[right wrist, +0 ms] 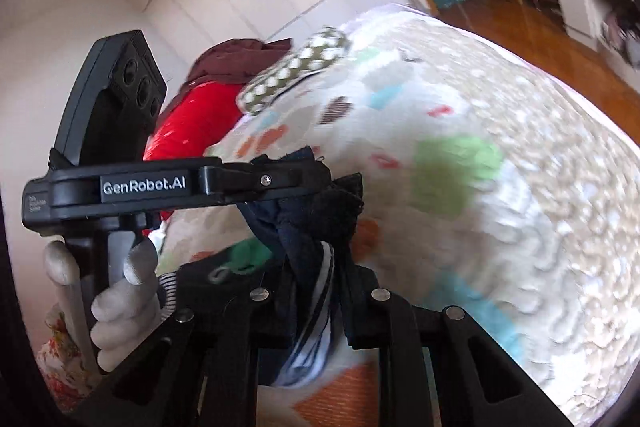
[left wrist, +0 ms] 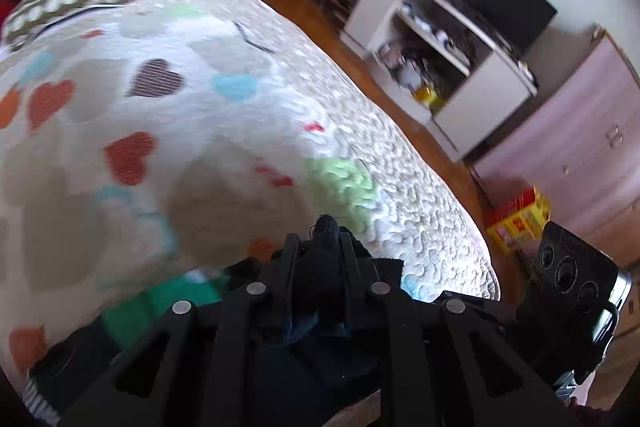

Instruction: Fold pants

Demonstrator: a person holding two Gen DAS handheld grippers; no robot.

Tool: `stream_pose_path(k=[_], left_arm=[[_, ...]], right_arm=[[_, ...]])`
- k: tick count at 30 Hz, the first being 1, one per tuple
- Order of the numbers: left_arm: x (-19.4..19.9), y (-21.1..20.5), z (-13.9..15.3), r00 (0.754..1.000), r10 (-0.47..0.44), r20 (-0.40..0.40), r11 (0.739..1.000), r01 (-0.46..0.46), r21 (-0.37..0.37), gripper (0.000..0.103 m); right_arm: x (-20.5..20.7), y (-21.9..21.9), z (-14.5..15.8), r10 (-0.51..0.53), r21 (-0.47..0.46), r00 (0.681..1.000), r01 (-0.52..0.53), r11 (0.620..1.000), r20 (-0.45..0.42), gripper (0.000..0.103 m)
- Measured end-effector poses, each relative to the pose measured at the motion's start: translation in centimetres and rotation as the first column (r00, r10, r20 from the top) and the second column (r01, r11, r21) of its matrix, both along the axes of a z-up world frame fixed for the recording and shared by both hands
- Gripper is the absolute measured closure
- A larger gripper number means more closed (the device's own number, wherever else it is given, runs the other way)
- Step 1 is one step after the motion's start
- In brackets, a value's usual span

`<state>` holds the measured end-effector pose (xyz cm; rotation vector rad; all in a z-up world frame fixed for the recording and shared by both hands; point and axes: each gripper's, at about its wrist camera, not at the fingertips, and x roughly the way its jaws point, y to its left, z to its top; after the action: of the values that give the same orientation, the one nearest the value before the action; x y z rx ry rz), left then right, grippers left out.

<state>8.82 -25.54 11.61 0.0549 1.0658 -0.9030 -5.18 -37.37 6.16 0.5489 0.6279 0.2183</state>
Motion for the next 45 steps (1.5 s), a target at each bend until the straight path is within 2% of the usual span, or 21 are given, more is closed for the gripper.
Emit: stream_pose_path(k=[2, 3, 4, 5, 6, 8, 10, 12, 15, 18, 20, 23, 26, 28, 31, 34, 40, 42, 45], left_arm=[[-0.2, 3.8, 0.3, 0.996, 0.089, 0.016, 0.996, -0.089, -0.016, 0.080], [-0.5, 5.4, 0.3, 0.992, 0.128, 0.017, 0.992, -0.127, -0.020, 0.073], [-0.9, 7.9, 0.1, 0.983, 0.182, 0.017, 0.983, -0.181, -0.023, 0.066], [-1.0, 9.5, 0.1, 0.977, 0.213, 0.016, 0.977, -0.212, -0.021, 0.064], [-1.6, 11.6, 0.0, 0.967, 0.253, 0.019, 0.967, -0.253, -0.012, 0.063], [-3.2, 15.8, 0.1, 0.943, 0.332, 0.040, 0.943, -0.332, 0.005, 0.060], [-4.6, 18.9, 0.4, 0.917, 0.393, 0.070, 0.919, -0.394, 0.004, 0.046], [-6.2, 22.6, 0.4, 0.883, 0.462, 0.087, 0.887, -0.462, -0.022, 0.040], [-7.4, 27.3, -0.7, 0.844, 0.535, 0.044, 0.844, -0.532, -0.064, 0.039], [-7.8, 29.5, -2.4, 0.808, 0.589, 0.012, 0.808, -0.588, -0.050, 0.040], [-8.0, 30.5, -3.2, 0.789, 0.615, 0.012, 0.789, -0.614, -0.026, 0.039], [-8.3, 32.1, -3.7, 0.761, 0.649, 0.002, 0.760, -0.648, -0.035, 0.040], [-8.6, 34.1, -3.9, 0.732, 0.682, -0.009, 0.730, -0.681, -0.053, 0.039], [-8.7, 35.1, -4.2, 0.713, 0.701, -0.018, 0.711, -0.701, -0.056, 0.039], [-8.6, 36.6, -5.0, 0.687, 0.726, -0.046, 0.684, -0.727, -0.057, 0.039], [-8.7, 37.9, -6.0, 0.661, 0.745, -0.088, 0.658, -0.750, -0.059, 0.039], [-9.0, 39.8, -7.2, 0.622, 0.770, -0.141, 0.618, -0.782, -0.081, 0.039], [-9.2, 40.6, -7.2, 0.606, 0.779, -0.158, 0.599, -0.795, -0.096, 0.039], [-9.4, 41.5, -7.2, 0.595, 0.785, -0.171, 0.586, -0.803, -0.108, 0.039]], right_arm=[[0.8, 2.3, 0.5, 0.067, -0.025, 0.998, -0.067, 0.997, 0.010, 0.082], [1.6, 4.2, 0.4, 0.125, -0.039, 0.992, -0.125, 0.991, 0.003, 0.081], [2.2, 5.6, 0.1, 0.162, -0.044, 0.987, -0.162, 0.986, -0.011, 0.075], [3.0, 7.0, -0.4, 0.208, -0.043, 0.978, -0.209, 0.977, -0.035, 0.062], [3.8, 8.6, -1.2, 0.256, -0.040, 0.963, -0.260, 0.965, -0.080, 0.059], [4.4, 9.9, -1.9, 0.304, -0.038, 0.944, -0.311, 0.950, -0.127, 0.059], [3.9, 10.1, -1.5, 0.321, -0.062, 0.939, -0.330, 0.942, -0.123, 0.059], [3.4, 10.0, -0.6, 0.310, -0.099, 0.944, -0.321, 0.942, -0.115, 0.059], [3.3, 9.0, 1.3, 0.241, -0.166, 0.965, -0.256, 0.952, -0.108, 0.059], [5.0, 8.9, 1.9, 0.171, -0.224, 0.976, -0.198, 0.954, -0.135, 0.059], [6.4, 9.7, 1.7, 0.164, -0.238, 0.975, -0.196, 0.951, -0.148, 0.063], [8.5, 11.5, -0.1, 0.186, -0.229, 0.959, -0.234, 0.945, -0.215, 0.071], [10.3, 13.8, -3.6, 0.216, -0.192, 0.926, -0.284, 0.939, -0.311, 0.070], [10.4, 14.2, -4.4, 0.202, -0.210, 0.930, -0.273, 0.939, -0.306, 0.069], [10.1, 14.1, -3.7, 0.216, -0.199, 0.925, -0.286, 0.937, -0.314, 0.060], [9.1, 14.5, -2.5, 0.201, -0.259, 0.923, -0.292, 0.921, -0.327, 0.060], [6.1, 17.2, 1.6, 0.231, -0.367, 0.938, -0.317, 0.874, -0.260, 0.058], [6.0, 18.5, 2.6, 0.256, -0.377, 0.935, -0.335, 0.864, -0.244, 0.054], [6.3, 20.9, 3.3, 0.301, -0.375, 0.924, -0.371, 0.849, -0.235, 0.044]])
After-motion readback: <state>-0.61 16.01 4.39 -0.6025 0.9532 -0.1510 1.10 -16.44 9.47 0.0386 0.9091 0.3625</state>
